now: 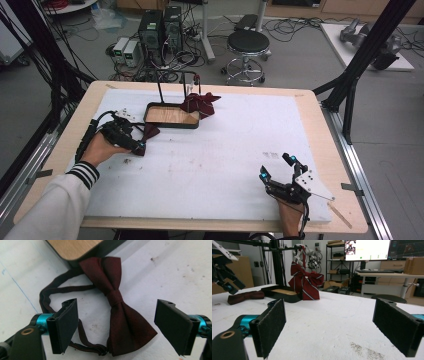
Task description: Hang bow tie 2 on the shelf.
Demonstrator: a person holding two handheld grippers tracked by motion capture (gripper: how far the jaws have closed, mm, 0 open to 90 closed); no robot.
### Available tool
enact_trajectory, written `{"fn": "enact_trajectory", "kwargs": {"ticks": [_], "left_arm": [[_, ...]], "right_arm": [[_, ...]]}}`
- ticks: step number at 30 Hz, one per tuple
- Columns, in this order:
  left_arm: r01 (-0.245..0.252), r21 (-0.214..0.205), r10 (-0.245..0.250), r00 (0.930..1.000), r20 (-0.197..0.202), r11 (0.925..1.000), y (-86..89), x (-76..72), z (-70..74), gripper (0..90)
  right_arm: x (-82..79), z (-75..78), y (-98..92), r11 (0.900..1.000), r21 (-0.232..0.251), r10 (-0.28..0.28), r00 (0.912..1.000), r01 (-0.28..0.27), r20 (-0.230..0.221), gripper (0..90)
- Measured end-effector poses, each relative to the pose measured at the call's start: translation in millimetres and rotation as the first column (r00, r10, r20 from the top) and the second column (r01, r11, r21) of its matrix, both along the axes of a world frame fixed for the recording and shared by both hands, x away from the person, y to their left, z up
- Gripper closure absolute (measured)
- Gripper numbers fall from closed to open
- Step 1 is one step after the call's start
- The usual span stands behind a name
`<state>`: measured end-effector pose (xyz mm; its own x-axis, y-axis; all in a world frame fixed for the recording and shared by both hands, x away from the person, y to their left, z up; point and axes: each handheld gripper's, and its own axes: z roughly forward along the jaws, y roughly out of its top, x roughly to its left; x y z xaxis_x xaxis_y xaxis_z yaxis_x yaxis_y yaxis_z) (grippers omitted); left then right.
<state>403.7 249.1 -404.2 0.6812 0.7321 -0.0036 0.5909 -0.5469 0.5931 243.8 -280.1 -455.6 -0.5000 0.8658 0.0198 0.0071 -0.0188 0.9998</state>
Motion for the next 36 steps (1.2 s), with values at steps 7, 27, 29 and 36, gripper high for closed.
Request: {"fn": "enact_trajectory", "kwargs": {"ticks": [7,27,29,36], "left_arm": [[0.003,0.017,-0.002,0.9991,-0.042,0.9999,-6.3,4.6,-8.8,27.8],[-0.055,-0.012,0.053,0.9921,-0.114,0.9984,-4.3,12.9,-15.6,66.2],[-0.062,-0.006,0.061,0.9911,-0.118,0.998,-3.4,12.7,-14.9,71.5],[-0.079,0.01,0.079,0.9946,-0.067,0.9968,-2.1,8.9,-8.9,75.0]], "right_arm": [[-0.4,-0.1,0.0,1.0,0.003,0.0,1.0,0.0,-0.001,10.5],[-0.6,-0.3,-0.1,1.0,0.006,-0.001,1.0,0.001,0.002,10.6],[-0.6,-0.3,-0.2,1.0,0.007,-0.001,1.0,0.001,0.001,10.5],[-0.6,-0.3,-0.2,1.0,0.003,-0.001,1.0,0.001,0.003,10.5]]}}
